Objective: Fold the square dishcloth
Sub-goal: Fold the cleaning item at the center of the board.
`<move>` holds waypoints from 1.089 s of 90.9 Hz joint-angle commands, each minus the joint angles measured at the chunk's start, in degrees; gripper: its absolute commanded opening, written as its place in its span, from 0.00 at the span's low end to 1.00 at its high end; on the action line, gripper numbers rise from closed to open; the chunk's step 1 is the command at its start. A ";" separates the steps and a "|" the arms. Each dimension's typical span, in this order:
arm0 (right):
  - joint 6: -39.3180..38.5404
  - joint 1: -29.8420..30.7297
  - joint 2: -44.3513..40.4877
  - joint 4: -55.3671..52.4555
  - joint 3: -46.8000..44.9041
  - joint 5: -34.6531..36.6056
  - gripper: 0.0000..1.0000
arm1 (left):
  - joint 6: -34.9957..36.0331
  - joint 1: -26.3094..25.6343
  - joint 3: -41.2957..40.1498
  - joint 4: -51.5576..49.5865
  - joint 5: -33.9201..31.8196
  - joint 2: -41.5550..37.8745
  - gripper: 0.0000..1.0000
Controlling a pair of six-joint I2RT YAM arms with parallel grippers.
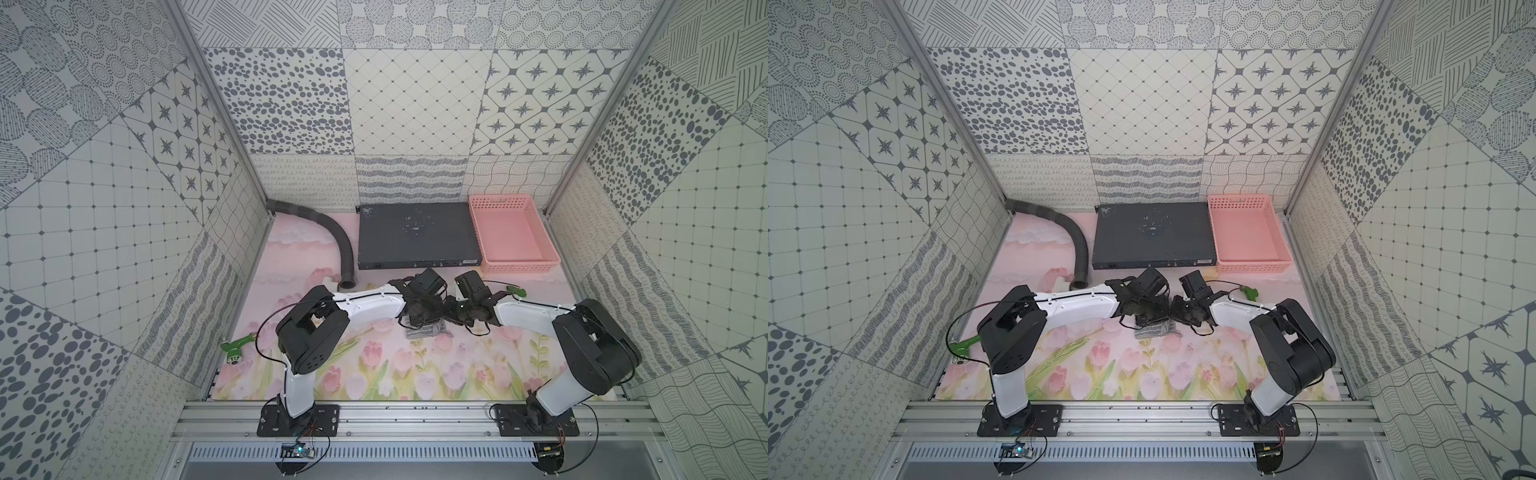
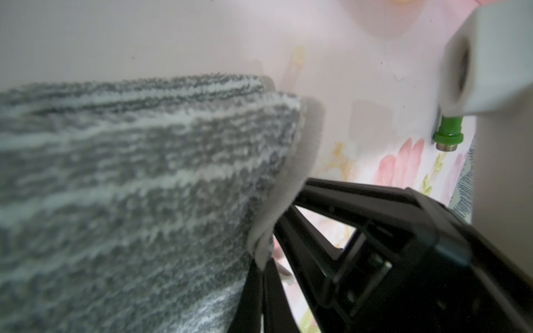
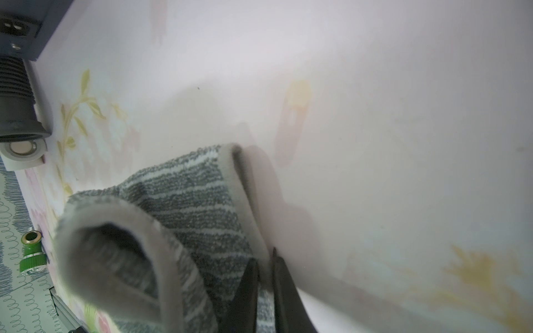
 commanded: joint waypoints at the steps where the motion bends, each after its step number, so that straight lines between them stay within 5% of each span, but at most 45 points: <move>1: 0.56 0.45 0.54 0.07 -0.64 0.67 0.15 | -1.08 -0.23 0.55 1.60 0.71 1.08 0.00; 28: 0.47 0.42 -0.58 0.07 -1.15 0.98 0.15 | -2.41 0.36 1.89 3.49 0.96 3.40 0.02; 57: 0.02 0.47 -0.94 -0.47 -0.41 1.64 0.16 | -4.10 0.96 0.76 6.77 3.33 2.82 0.32; 99: -2.56 0.50 -6.04 -6.91 2.15 6.99 0.21 | -6.13 1.78 -2.23 16.64 12.51 -5.44 0.42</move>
